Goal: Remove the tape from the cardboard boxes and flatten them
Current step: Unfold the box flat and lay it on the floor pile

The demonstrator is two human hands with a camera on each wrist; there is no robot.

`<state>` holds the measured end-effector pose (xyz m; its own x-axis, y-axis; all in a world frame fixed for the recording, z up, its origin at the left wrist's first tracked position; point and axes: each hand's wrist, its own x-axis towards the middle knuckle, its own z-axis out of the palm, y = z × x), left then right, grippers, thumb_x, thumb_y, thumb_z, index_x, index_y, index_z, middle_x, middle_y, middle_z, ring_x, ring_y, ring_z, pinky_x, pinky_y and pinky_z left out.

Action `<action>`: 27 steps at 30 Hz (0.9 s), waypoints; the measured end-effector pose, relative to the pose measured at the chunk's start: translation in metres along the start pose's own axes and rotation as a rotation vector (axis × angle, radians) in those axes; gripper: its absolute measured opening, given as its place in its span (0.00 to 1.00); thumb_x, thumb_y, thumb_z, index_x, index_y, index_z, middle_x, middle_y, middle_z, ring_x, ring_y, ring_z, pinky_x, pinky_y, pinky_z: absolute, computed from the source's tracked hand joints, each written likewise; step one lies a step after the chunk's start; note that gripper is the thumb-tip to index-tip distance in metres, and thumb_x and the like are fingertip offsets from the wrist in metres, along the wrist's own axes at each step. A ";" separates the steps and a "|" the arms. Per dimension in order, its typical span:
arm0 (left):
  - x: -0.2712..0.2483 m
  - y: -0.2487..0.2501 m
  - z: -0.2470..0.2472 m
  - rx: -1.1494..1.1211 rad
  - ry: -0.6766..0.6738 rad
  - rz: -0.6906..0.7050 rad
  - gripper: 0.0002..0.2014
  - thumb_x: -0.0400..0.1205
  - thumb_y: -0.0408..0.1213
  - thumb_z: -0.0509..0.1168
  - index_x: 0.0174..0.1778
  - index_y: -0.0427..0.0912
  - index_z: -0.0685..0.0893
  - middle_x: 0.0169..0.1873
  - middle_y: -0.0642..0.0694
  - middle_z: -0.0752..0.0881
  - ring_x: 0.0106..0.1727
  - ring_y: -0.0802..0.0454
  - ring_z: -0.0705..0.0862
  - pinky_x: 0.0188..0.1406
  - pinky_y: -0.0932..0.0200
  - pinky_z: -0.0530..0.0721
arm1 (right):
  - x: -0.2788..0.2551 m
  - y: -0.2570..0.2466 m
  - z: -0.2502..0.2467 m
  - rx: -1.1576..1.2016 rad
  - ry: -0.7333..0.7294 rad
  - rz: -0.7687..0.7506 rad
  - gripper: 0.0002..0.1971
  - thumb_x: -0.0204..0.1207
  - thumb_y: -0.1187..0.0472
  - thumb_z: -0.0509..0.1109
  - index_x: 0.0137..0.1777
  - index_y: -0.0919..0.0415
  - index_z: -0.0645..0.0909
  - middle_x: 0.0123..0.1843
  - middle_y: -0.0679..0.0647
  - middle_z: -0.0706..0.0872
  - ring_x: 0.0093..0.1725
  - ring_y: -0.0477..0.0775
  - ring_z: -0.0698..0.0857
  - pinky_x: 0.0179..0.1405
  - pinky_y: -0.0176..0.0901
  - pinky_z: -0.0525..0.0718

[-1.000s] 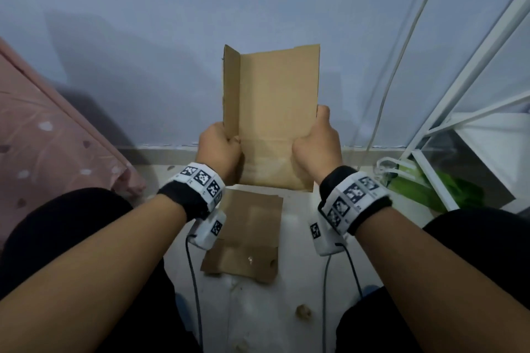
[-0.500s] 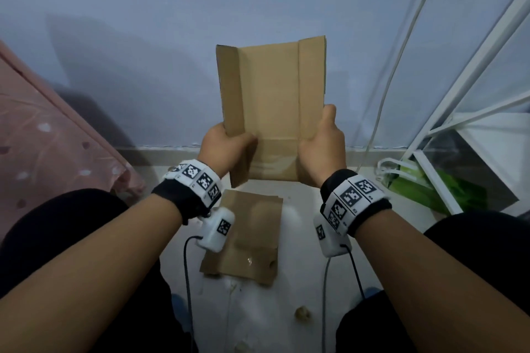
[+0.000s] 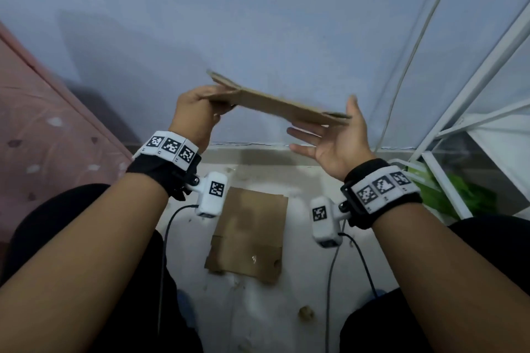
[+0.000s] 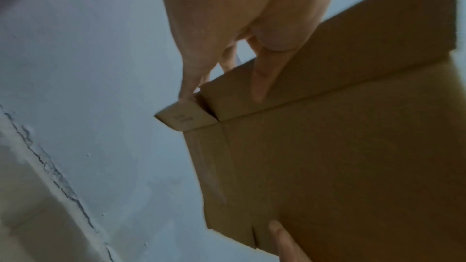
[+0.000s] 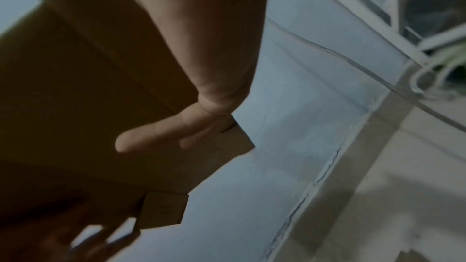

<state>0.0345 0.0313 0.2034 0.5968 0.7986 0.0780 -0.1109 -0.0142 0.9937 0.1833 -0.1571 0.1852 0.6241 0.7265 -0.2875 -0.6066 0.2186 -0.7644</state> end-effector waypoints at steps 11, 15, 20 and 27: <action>-0.001 0.008 -0.015 -0.191 -0.413 -0.367 0.22 0.81 0.35 0.69 0.71 0.33 0.78 0.58 0.33 0.89 0.57 0.37 0.90 0.52 0.43 0.90 | -0.001 -0.016 -0.005 -0.388 0.065 -0.152 0.25 0.77 0.83 0.60 0.69 0.65 0.81 0.61 0.60 0.91 0.60 0.61 0.91 0.48 0.51 0.91; -0.008 -0.004 -0.009 0.124 -0.387 -0.348 0.22 0.74 0.20 0.73 0.66 0.31 0.84 0.57 0.37 0.91 0.60 0.39 0.90 0.56 0.44 0.90 | 0.000 -0.012 -0.008 -0.406 0.084 -0.186 0.26 0.74 0.84 0.61 0.65 0.59 0.81 0.62 0.63 0.91 0.56 0.61 0.90 0.55 0.57 0.88; -0.008 -0.020 -0.003 0.310 -0.190 -0.241 0.11 0.74 0.24 0.77 0.48 0.43 0.89 0.45 0.45 0.93 0.50 0.43 0.92 0.60 0.41 0.88 | 0.001 0.003 -0.008 -0.513 0.171 -0.194 0.28 0.74 0.83 0.65 0.64 0.53 0.82 0.59 0.56 0.92 0.55 0.59 0.91 0.58 0.63 0.90; -0.019 -0.037 0.012 0.364 -0.156 -0.149 0.08 0.75 0.27 0.76 0.48 0.40 0.90 0.47 0.44 0.93 0.51 0.44 0.91 0.55 0.45 0.89 | 0.008 0.014 -0.009 -0.722 0.392 -0.267 0.31 0.74 0.78 0.67 0.76 0.58 0.75 0.72 0.57 0.82 0.67 0.62 0.85 0.57 0.46 0.88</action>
<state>0.0372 0.0096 0.1661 0.7016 0.7074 -0.0858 0.2572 -0.1392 0.9563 0.1844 -0.1541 0.1669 0.9068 0.4032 -0.1230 -0.0369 -0.2146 -0.9760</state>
